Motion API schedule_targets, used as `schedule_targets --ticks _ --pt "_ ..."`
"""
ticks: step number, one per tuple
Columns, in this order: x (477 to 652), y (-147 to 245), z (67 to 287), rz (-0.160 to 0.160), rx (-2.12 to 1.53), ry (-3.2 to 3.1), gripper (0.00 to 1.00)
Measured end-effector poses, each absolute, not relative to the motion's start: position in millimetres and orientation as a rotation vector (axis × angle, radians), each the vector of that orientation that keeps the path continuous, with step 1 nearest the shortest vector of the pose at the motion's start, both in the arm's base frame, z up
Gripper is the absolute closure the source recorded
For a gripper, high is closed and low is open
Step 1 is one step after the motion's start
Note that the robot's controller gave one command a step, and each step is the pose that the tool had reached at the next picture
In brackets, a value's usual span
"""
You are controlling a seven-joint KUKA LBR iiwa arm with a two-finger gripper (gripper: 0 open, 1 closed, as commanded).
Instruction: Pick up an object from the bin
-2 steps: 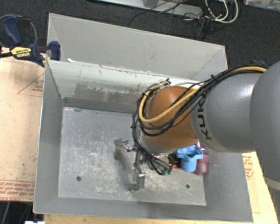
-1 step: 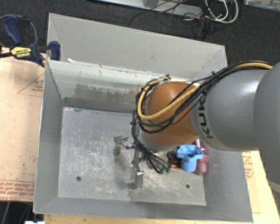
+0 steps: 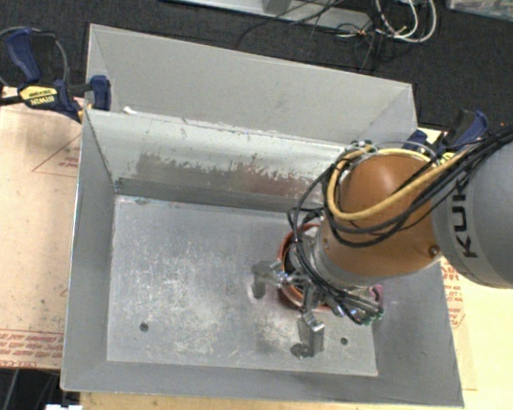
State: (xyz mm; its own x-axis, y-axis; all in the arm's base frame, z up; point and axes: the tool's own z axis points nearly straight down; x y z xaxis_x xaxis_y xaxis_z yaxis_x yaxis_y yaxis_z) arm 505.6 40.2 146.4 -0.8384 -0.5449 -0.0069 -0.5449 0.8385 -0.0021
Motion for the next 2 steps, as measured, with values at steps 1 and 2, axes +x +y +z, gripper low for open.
schedule_targets --ticks 1,2 --pt "519.4 46.6 163.4 0.013 -0.573 3.068 0.0" --pt "500.3 34.1 175.0 0.006 -0.831 3.018 0.0"
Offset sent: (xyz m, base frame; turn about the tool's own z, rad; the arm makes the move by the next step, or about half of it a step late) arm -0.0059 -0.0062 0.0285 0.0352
